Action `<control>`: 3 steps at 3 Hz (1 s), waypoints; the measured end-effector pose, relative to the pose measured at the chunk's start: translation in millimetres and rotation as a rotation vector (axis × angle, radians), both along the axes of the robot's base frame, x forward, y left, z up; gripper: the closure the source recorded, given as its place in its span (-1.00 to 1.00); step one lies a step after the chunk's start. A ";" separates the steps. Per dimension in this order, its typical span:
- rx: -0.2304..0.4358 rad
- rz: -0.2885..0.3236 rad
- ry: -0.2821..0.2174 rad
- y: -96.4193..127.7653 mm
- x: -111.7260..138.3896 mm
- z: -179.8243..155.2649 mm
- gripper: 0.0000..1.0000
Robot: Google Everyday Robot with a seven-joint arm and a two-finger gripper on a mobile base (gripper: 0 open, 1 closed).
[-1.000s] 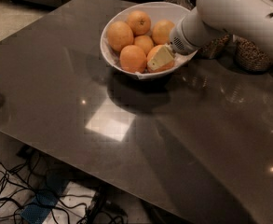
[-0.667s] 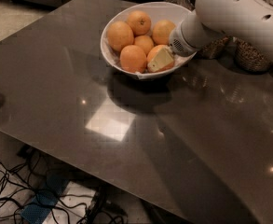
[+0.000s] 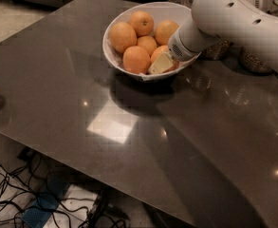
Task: Pick orange from white bowl
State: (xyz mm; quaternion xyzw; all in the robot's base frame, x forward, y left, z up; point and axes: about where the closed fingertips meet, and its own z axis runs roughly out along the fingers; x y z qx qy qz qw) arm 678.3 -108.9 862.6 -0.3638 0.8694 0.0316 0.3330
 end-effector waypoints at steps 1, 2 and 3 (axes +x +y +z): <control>0.000 0.000 0.000 0.0 0.0 2.0 -0.58; 0.002 -0.006 0.010 0.2 1.9 -1.8 -0.21; 0.005 -0.014 0.020 0.1 3.7 -6.8 0.26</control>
Offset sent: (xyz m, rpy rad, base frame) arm 0.0090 -0.0019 -0.0279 0.0115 0.0450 -0.0348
